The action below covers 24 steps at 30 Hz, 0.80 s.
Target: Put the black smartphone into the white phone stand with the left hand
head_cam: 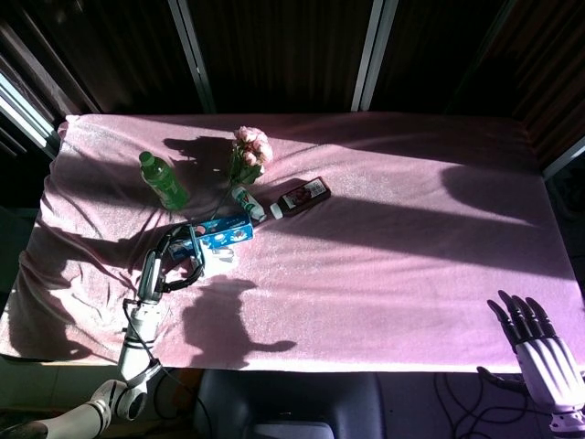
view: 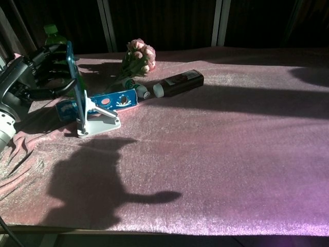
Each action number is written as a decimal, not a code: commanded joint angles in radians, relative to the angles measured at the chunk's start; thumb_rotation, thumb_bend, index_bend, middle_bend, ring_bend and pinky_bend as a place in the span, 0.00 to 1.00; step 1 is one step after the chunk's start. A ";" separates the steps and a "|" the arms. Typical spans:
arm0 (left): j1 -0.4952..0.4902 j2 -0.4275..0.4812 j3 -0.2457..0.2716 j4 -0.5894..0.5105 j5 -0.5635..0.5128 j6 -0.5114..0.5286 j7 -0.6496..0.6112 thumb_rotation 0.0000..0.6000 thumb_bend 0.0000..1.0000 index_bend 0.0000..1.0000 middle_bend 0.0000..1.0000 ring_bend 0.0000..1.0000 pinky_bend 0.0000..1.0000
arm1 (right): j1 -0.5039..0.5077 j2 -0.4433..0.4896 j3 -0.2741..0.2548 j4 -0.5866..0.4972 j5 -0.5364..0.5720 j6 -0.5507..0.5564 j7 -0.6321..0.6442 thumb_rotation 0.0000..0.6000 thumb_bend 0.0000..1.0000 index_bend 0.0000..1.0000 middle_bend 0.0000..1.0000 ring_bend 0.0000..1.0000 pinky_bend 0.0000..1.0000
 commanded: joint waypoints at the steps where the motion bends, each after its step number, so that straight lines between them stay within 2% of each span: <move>1: -0.006 -0.020 0.012 0.043 0.003 -0.007 -0.033 1.00 0.46 0.84 1.00 0.71 0.26 | -0.004 -0.001 -0.003 0.002 -0.004 0.004 0.001 1.00 0.24 0.00 0.00 0.00 0.00; 10: -0.014 -0.054 0.029 0.138 -0.004 -0.038 -0.116 1.00 0.46 0.84 1.00 0.71 0.25 | -0.002 -0.005 0.001 0.004 0.000 0.001 0.001 1.00 0.24 0.00 0.00 0.00 0.00; 24: -0.030 -0.083 0.043 0.224 -0.014 -0.084 -0.181 1.00 0.46 0.84 1.00 0.69 0.25 | -0.002 -0.007 0.001 0.009 -0.001 0.000 0.003 1.00 0.24 0.00 0.00 0.00 0.00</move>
